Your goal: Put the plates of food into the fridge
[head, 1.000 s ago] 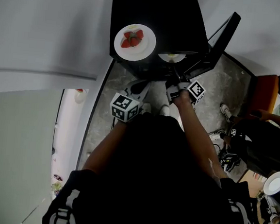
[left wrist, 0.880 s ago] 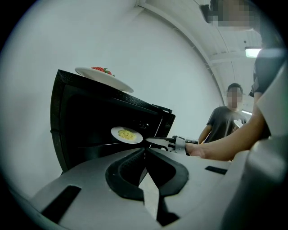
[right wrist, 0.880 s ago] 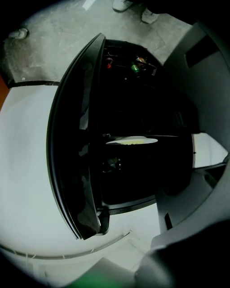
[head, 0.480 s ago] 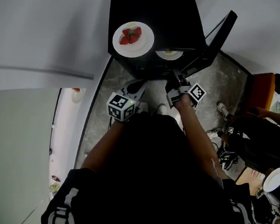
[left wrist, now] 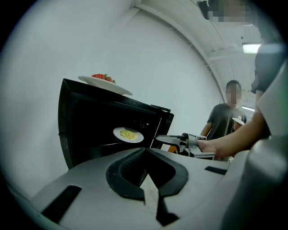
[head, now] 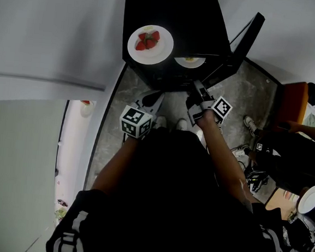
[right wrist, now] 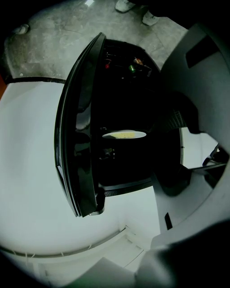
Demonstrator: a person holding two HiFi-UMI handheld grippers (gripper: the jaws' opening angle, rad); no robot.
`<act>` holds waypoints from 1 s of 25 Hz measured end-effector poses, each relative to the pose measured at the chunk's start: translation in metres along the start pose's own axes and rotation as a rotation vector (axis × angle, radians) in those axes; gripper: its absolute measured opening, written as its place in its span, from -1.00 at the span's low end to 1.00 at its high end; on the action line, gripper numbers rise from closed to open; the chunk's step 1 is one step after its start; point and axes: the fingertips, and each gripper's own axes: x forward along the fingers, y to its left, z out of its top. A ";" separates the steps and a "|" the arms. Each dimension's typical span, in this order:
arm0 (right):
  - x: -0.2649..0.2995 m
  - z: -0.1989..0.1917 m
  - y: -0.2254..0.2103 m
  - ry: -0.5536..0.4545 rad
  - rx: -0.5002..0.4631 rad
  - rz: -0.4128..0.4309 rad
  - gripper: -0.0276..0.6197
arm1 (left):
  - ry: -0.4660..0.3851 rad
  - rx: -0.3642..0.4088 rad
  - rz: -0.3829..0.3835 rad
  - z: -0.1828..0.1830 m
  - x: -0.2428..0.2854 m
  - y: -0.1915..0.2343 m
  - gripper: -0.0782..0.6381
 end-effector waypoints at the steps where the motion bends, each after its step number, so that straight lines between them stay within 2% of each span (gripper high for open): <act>1: -0.001 -0.002 0.002 0.005 -0.004 0.004 -0.44 | 0.000 0.002 0.003 0.000 -0.001 0.000 -0.73; 6: -0.005 -0.013 0.012 0.025 -0.004 0.020 -0.44 | -0.038 -0.053 -0.013 0.003 -0.004 0.001 -0.73; 15: -0.014 -0.031 0.031 0.073 -0.022 0.033 -0.44 | -0.023 -0.039 0.051 -0.007 -0.012 0.014 -0.73; 25: -0.014 -0.050 0.070 0.113 -0.061 0.084 -0.44 | -0.020 -0.059 0.068 -0.012 -0.018 0.022 -0.73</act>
